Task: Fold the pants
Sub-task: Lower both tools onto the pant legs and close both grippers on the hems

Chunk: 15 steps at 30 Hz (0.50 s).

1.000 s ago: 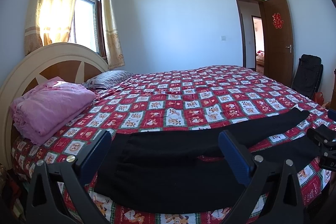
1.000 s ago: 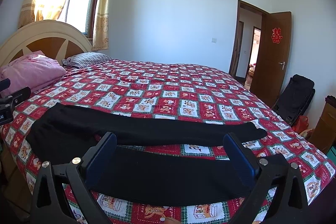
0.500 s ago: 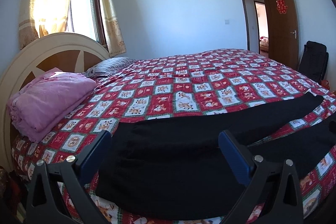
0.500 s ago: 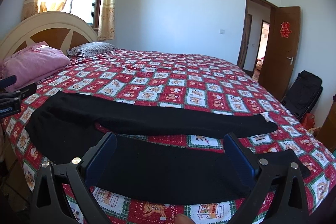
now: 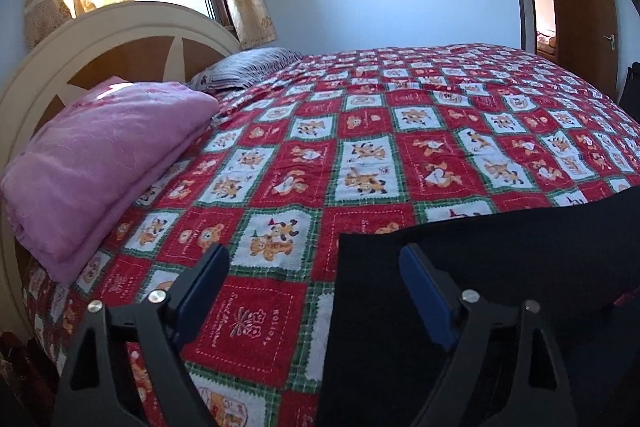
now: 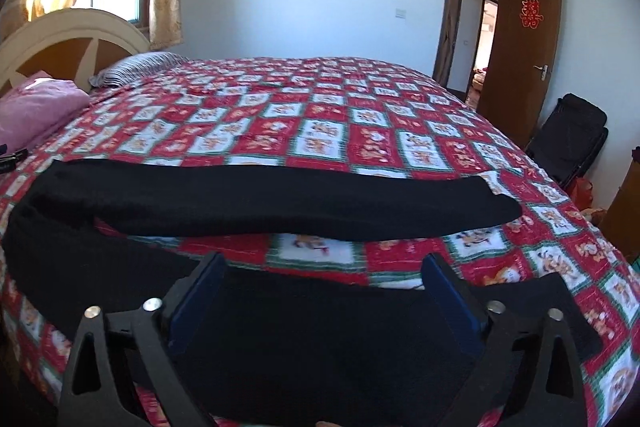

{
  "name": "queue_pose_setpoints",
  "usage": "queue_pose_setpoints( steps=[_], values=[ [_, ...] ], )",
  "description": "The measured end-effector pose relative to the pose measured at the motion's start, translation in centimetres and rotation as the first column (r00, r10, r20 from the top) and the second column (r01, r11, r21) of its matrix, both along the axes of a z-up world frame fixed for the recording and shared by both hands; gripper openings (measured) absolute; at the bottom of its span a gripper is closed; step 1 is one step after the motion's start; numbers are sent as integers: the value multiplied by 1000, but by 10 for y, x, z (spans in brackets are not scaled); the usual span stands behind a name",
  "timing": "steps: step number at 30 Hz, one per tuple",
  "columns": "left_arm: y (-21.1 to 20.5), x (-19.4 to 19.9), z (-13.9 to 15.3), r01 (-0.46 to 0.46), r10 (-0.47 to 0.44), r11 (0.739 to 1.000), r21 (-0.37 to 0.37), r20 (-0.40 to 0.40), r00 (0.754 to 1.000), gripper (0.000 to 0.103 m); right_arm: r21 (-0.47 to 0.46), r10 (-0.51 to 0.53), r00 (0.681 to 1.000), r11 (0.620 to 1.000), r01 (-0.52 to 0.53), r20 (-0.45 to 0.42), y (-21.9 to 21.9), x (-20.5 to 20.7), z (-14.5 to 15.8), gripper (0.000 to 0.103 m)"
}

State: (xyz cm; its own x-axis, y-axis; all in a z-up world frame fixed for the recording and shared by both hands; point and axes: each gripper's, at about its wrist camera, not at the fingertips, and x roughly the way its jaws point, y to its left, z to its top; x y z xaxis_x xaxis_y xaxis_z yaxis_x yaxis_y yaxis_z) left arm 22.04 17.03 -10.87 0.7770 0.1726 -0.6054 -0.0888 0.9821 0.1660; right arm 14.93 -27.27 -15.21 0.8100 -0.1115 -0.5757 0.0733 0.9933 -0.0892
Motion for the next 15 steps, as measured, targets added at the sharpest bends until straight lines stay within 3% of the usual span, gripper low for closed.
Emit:
queue_pose_setpoints(
  steps=[3, 8, 10, 13, 14, 15],
  values=[
    [3, 25, -14, 23, -26, 998, -54, -56, 998, 73, 21, -26, 999, 999, 27, -37, -25, 16, 3, 76],
    [3, 59, -33, 61, -74, 993, -97, -139, 988, 73, 22, -105, 993, 994, 106, -47, -66, 38, 10, 76],
    [1, 70, -42, 75, -94, 992, -101, -192, 977, 65, 22, -121, 991, 992, 122, -55, -78, 47, 12, 76],
    [5, 76, -48, 114, -148, 980, -160, -218, 965, 46, 38, -143, 987, 989, 146, -72, -97, 64, 15, 76],
    [6, 77, -47, 132, -173, 973, -190, -216, 961, 34, 41, -148, 986, 988, 151, -76, -102, 68, 15, 76],
    [6, 77, -47, 135, -176, 972, -191, -215, 961, 31, 44, -153, 985, 987, 157, -84, -108, 74, 15, 76]
  ],
)
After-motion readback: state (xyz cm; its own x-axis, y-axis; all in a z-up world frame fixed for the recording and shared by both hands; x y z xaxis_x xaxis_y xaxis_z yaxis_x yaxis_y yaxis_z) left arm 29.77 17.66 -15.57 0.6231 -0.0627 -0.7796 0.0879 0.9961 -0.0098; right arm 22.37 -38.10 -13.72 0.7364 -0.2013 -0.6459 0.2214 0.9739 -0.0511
